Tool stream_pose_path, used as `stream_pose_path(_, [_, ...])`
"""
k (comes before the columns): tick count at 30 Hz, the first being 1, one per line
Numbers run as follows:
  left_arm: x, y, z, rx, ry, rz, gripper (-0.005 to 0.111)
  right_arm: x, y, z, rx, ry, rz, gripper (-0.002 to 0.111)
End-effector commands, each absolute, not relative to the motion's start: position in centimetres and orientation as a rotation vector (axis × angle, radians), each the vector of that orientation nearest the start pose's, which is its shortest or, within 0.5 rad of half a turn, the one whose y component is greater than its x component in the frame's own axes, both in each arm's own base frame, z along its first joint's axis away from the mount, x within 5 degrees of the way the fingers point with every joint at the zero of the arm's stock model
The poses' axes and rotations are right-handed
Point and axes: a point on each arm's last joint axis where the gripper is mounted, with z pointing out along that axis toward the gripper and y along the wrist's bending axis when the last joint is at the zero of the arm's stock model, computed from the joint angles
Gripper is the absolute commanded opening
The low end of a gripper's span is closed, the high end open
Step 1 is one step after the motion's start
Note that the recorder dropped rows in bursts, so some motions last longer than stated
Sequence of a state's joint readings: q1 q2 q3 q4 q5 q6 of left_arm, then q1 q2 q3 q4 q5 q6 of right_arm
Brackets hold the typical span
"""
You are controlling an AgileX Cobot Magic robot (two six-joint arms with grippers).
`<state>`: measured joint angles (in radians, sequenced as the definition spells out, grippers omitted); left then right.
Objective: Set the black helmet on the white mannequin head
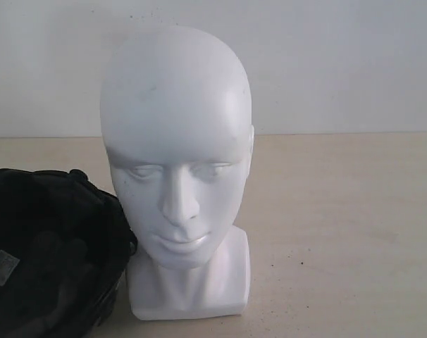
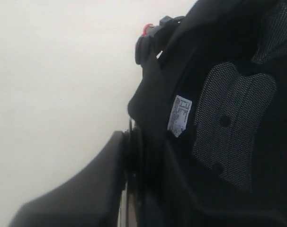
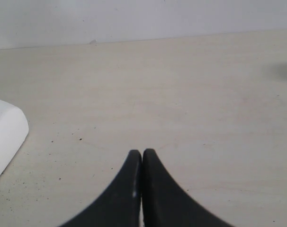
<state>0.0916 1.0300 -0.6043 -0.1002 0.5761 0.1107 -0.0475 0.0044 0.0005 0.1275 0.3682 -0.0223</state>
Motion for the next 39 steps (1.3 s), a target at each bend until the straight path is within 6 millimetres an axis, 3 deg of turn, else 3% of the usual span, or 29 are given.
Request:
stream_pose_path(1, [20.3, 1.2, 24.4, -0.128, 2.453, -0.062, 0.004, 5.3, 0.1, 18.1, 0.098, 1.834, 0.067, 0.000])
stream_pose_path(12, [21.0, 1.3, 24.2, -0.100, 2.482, -0.053, 0.007, 5.3, 0.1, 18.1, 0.098, 1.834, 0.067, 0.000])
stream_pose_path(14, [21.2, 1.2, 24.8, -0.096, 2.489, -0.057, 0.014, 5.3, 0.1, 18.1, 0.098, 1.834, 0.067, 0.000])
stream_pose_path(19, [21.4, 1.2, 25.8, -0.089, 2.507, -0.066, 0.049, 5.3, 0.1, 18.1, 0.098, 1.834, 0.067, 0.000])
stream_pose_path(21, [21.3, 1.2, 25.8, -0.088, 2.514, -0.067, 0.055, 5.3, 0.1, 18.1, 0.098, 1.834, 0.067, 0.000])
stream_pose_path(31, [21.2, 1.1, 25.8, -0.092, 2.527, -0.072, 0.055, 5.3, 0.1, 18.1, 0.098, 1.840, 0.067, 0.000])
stream_pose_path(35, [20.3, 0.7, 27.2, -0.100, 2.460, -0.124, 0.055, 5.3, 0.1, 18.1, 0.098, 1.840, 0.067, 0.000])
stream_pose_path(39, [18.4, -0.8, 30.0, 0.102, 2.388, -0.248, 0.055, 5.3, 0.1, 18.1, 0.098, 1.840, 0.067, 0.000])
